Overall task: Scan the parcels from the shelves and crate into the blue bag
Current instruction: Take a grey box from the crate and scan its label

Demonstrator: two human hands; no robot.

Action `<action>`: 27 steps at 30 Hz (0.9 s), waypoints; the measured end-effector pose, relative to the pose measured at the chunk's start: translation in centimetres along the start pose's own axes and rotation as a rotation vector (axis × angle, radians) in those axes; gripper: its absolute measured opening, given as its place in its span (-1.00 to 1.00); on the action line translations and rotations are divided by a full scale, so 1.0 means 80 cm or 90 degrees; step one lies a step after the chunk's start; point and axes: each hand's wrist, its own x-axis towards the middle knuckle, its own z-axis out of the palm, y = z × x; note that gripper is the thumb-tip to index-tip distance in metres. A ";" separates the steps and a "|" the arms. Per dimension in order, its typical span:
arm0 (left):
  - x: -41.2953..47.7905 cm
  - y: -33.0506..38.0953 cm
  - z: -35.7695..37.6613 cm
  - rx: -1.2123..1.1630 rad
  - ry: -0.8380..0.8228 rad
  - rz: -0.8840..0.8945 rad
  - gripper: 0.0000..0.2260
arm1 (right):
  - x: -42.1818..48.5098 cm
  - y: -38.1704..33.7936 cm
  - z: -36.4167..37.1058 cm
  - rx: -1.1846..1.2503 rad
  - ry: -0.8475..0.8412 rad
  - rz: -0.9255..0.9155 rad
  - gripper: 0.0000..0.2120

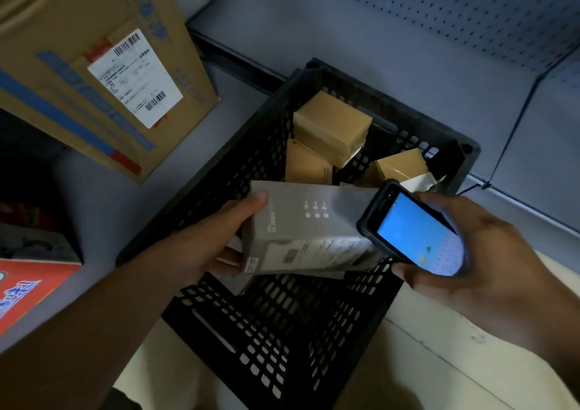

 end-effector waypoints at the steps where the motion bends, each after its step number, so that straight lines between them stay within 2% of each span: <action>1: 0.001 0.000 0.001 -0.011 0.007 -0.001 -0.27 | 0.000 -0.001 0.000 -0.002 -0.004 0.002 -0.28; 3: 0.004 0.001 0.003 -0.031 0.013 0.003 -0.26 | 0.000 -0.002 0.002 0.000 -0.012 0.011 -0.27; 5: 0.004 0.007 0.007 -0.020 -0.014 0.022 -0.39 | 0.001 -0.001 0.002 0.004 -0.011 0.012 -0.27; 7: 0.002 0.014 0.012 0.032 -0.062 0.073 -0.50 | 0.002 0.000 0.002 0.016 -0.003 0.019 -0.29; 9: 0.004 0.017 0.019 0.093 -0.071 0.139 -0.48 | 0.003 -0.001 0.000 0.002 -0.001 0.029 -0.30; 13: 0.016 0.018 0.026 0.183 -0.025 0.227 -0.34 | 0.003 0.002 0.001 -0.067 -0.013 0.034 -0.21; 16: 0.017 0.025 0.023 0.214 0.031 0.244 -0.42 | 0.001 0.003 0.005 -0.143 -0.024 0.021 -0.11; 19: 0.019 0.033 0.018 0.271 0.097 0.245 -0.41 | 0.000 -0.002 0.007 -0.216 -0.033 0.043 -0.06; 23: 0.018 0.039 0.019 0.322 0.142 0.236 -0.56 | 0.005 -0.003 0.005 -0.265 -0.046 0.064 -0.12; 27: 0.018 0.037 0.022 0.342 0.158 0.240 -0.61 | 0.009 0.002 0.004 -0.294 -0.042 0.072 -0.13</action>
